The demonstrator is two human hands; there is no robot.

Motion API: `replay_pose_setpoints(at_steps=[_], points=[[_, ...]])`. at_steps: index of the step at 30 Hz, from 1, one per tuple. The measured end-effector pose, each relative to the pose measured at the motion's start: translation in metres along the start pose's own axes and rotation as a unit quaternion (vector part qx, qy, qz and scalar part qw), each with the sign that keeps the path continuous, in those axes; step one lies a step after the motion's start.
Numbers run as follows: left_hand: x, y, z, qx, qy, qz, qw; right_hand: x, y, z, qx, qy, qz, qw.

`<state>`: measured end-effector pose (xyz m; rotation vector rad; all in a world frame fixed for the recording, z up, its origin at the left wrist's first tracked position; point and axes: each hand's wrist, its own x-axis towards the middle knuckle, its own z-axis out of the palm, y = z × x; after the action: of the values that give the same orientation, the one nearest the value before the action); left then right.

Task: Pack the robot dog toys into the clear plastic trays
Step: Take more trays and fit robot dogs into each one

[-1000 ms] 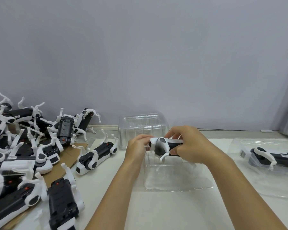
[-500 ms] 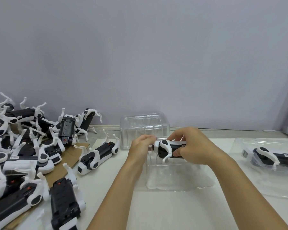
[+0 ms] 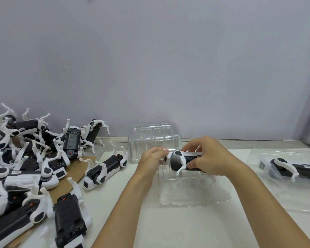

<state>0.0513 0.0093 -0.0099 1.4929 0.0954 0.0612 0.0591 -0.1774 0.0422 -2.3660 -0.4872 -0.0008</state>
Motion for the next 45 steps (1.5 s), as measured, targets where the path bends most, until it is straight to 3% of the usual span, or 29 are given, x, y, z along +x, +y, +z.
replay_pose_setpoints(at_steps=[26,32,36,45], points=[[-0.001,0.010,-0.004,0.123,0.015,-0.043,0.991,0.005,0.001,0.018,-0.040,-0.018,0.013,0.999],[-0.006,0.019,-0.008,0.187,0.008,0.010,0.982,0.005,0.002,0.017,-0.041,-0.020,0.015,0.999],[-0.009,0.029,-0.008,0.281,-0.008,0.063,0.958,0.005,0.002,0.014,-0.035,-0.020,0.017,0.999],[-0.011,0.044,-0.013,0.414,-0.025,0.038,0.909,0.005,0.002,0.014,-0.026,-0.030,0.020,0.999]])
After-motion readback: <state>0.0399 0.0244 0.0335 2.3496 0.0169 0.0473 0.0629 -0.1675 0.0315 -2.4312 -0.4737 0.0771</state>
